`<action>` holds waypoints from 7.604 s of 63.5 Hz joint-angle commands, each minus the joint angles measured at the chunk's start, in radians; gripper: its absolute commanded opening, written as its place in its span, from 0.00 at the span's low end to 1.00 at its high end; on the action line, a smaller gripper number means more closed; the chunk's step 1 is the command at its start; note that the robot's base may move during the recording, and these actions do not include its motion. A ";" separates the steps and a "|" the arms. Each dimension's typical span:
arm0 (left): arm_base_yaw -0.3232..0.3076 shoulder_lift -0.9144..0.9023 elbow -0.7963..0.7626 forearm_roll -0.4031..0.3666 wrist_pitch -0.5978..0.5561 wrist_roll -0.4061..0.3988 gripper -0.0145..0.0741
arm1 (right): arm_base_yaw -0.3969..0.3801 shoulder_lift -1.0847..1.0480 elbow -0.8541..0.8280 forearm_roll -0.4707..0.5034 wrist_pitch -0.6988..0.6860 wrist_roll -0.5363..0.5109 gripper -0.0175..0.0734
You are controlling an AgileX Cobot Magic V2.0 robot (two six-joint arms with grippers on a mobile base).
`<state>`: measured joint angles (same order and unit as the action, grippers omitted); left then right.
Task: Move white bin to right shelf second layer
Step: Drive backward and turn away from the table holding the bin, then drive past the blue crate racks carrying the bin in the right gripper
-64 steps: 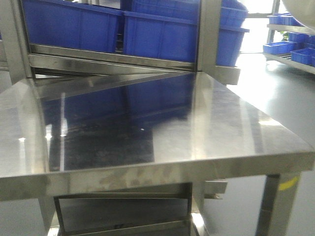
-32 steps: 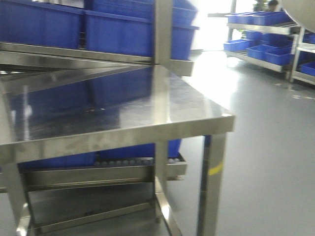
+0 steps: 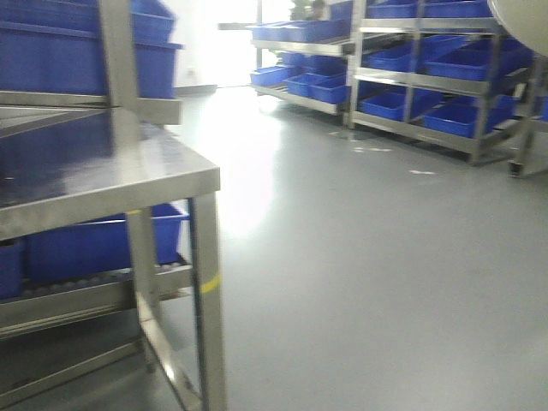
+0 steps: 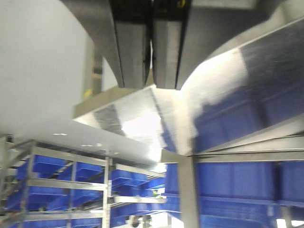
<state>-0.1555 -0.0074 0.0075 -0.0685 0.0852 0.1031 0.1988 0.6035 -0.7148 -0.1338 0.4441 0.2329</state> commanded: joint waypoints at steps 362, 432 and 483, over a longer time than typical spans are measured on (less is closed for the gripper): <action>-0.005 -0.014 0.037 -0.005 -0.085 -0.004 0.26 | -0.006 0.013 -0.028 -0.011 -0.100 -0.005 0.25; -0.005 -0.014 0.037 -0.005 -0.085 -0.004 0.26 | -0.006 0.013 -0.028 -0.011 -0.100 -0.005 0.25; -0.005 -0.014 0.037 -0.005 -0.085 -0.004 0.26 | -0.006 0.013 -0.028 -0.011 -0.100 -0.005 0.25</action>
<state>-0.1555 -0.0074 0.0075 -0.0685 0.0852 0.1031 0.1988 0.6137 -0.7148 -0.1338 0.4441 0.2313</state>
